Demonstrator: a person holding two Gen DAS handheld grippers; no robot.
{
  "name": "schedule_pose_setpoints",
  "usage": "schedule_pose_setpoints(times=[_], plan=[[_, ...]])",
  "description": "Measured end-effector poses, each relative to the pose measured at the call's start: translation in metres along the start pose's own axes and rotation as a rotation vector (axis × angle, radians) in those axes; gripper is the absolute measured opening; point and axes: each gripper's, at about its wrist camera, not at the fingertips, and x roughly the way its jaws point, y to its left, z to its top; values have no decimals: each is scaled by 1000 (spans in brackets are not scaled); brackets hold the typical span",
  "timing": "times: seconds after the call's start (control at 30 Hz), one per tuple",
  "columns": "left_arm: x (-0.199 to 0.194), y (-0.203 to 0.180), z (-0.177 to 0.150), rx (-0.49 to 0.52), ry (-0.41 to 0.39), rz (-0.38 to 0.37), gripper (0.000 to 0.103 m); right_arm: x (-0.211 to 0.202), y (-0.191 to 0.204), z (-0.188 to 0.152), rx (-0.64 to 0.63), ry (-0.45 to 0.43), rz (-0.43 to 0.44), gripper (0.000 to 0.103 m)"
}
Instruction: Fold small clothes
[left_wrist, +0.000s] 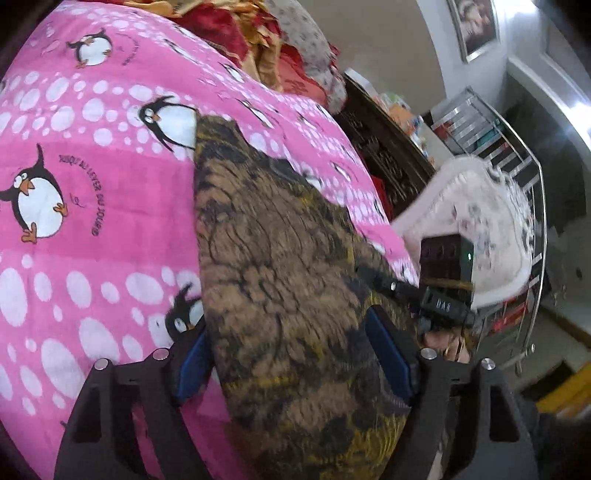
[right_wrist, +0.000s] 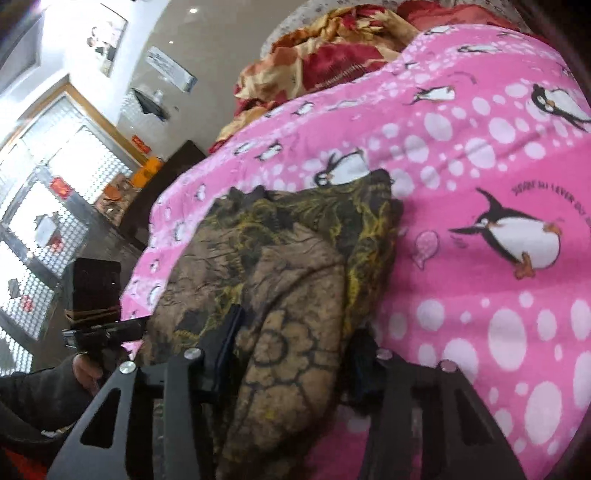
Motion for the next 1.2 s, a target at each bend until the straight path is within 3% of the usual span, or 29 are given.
schedule_pose_setpoints(times=[0.03,0.07,0.1,0.17,0.2,0.3,0.4,0.57,0.7,0.8,0.87,0.93,1.0,1.13,1.2], plan=[[0,0,-1,-10,-18,20,49,1,0,1,2,1,-8,48],[1,1,-1,-18,-27,55,26,1,0,0,-3,4,-16,48],[1,4,-2,-42,-32,121,13,2,3,0,-11,7,-25,47],[-5,10,-3,-80,-55,128,0,2,9,-1,-26,14,-34,36],[-8,5,-3,-47,-62,162,0,2,12,-1,-26,24,-23,27],[-15,-12,-2,58,-66,225,0,3,21,0,12,23,-39,24],[-31,-7,6,87,-63,229,0,7,23,-3,68,11,-32,23],[-85,21,20,79,-121,269,0,49,53,-1,81,35,49,21],[-133,55,25,67,-177,355,0,106,100,12,0,57,97,21],[-140,88,16,-2,-159,367,0,137,129,16,-94,55,61,21],[-134,101,6,-21,-154,375,15,143,129,13,-98,52,36,23],[-137,107,2,-40,-181,344,16,137,120,12,-43,44,46,33],[-138,106,3,-47,-175,340,16,127,118,9,-9,50,45,36],[-167,88,1,8,-213,444,16,89,129,-5,-49,21,-27,36],[-179,73,2,25,-247,465,16,69,145,-12,-112,7,-114,36]])
